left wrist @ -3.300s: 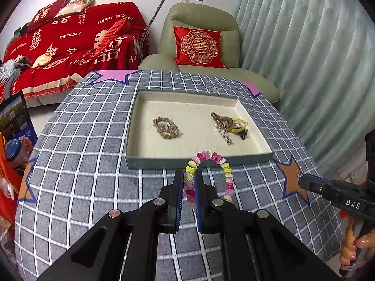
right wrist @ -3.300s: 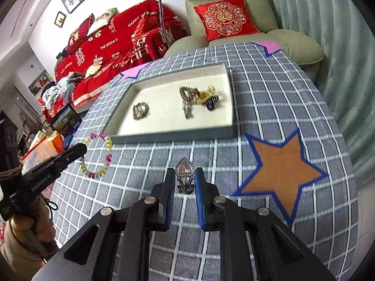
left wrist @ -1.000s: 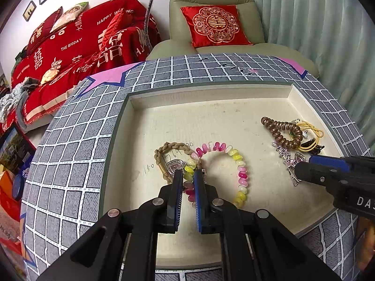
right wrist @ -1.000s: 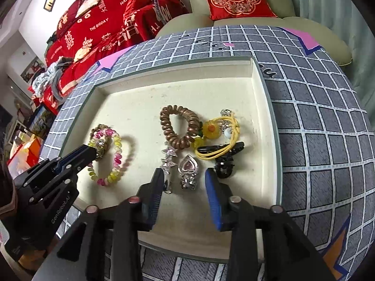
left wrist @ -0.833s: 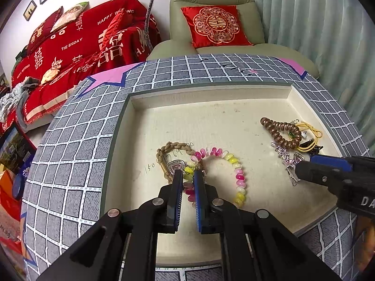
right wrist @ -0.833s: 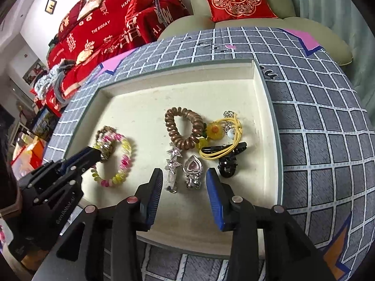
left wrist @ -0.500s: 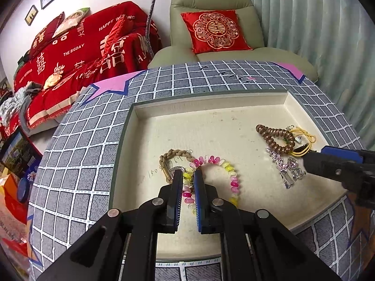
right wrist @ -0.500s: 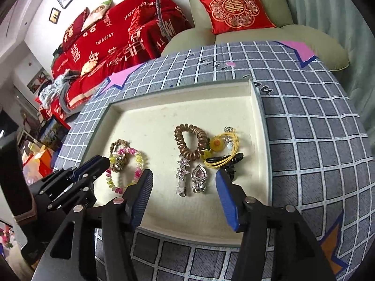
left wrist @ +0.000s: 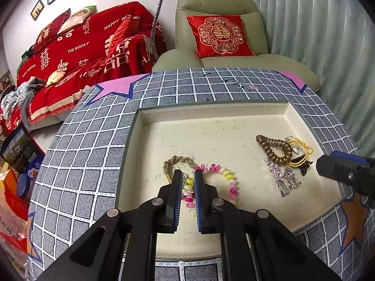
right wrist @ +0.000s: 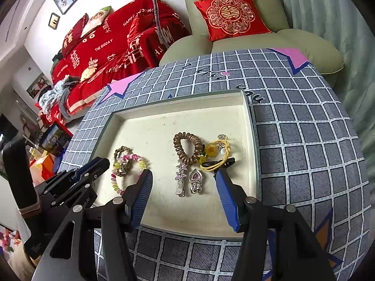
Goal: Organize jewelry
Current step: 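Open the right tool to drop the heart pendant while the left tool releases the bracelet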
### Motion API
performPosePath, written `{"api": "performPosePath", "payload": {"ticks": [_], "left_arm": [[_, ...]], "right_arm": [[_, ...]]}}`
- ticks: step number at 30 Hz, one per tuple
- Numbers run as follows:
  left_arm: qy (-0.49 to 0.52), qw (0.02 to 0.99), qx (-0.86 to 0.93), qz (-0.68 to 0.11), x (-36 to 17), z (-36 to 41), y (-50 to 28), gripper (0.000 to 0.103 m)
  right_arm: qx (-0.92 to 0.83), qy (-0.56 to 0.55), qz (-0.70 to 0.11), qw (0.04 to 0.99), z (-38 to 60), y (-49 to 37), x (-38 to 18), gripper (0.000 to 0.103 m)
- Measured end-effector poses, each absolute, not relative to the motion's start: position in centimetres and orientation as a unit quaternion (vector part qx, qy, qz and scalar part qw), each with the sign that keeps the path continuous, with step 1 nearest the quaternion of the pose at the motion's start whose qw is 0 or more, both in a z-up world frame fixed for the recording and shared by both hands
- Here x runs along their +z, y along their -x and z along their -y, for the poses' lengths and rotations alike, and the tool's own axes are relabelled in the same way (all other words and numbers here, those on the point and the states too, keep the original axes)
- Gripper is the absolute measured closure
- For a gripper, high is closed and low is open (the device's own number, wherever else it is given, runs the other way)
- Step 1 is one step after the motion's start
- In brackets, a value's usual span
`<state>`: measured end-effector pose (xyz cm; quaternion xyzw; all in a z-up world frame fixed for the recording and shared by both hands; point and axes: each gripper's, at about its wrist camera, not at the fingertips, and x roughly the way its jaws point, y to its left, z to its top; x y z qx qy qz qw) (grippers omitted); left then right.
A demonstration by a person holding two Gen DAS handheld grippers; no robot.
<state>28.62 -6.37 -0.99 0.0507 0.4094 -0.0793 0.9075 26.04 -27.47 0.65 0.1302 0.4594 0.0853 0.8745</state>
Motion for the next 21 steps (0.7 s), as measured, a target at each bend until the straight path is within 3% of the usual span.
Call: {"api": "performPosePath", "payload": {"ticks": [2, 3, 4, 12, 15, 20, 21], "left_arm": [[-0.048, 0.907, -0.078, -0.411, -0.9, 6.2, -28.7, 0.080], [-0.045, 0.906, -0.076, -0.414, -0.8, 6.2, -28.7, 0.037], [-0.043, 0.906, -0.070, -0.415, -0.8, 6.0, -28.7, 0.003], [-0.048, 0.918, -0.048, -0.390, -0.6, 5.1, -29.1, 0.000], [-0.059, 0.919, -0.046, -0.388, -0.7, 4.9, -28.6, 0.000], [-0.050, 0.918, -0.057, -0.389, -0.3, 4.2, -26.3, 0.000], [-0.046, 0.917, -0.055, -0.392, -0.4, 3.9, -25.9, 0.000]], "right_arm": [[0.087, -0.131, -0.461, 0.873, 27.4, -26.0, 0.7, 0.043], [0.086, -0.130, -0.462, 0.873, 27.4, -26.0, 0.7, 0.043], [0.085, -0.130, -0.463, 0.873, 27.4, -26.0, 0.7, 0.043], [0.070, -0.133, -0.464, 0.873, 27.6, -25.8, 0.9, 0.036], [0.062, -0.129, -0.464, 0.874, 27.6, -25.5, 1.1, 0.020], [0.061, -0.124, -0.477, 0.868, 27.3, -24.5, 0.6, 0.013], [0.058, -0.118, -0.477, 0.869, 27.2, -24.1, 0.5, 0.005]]}}
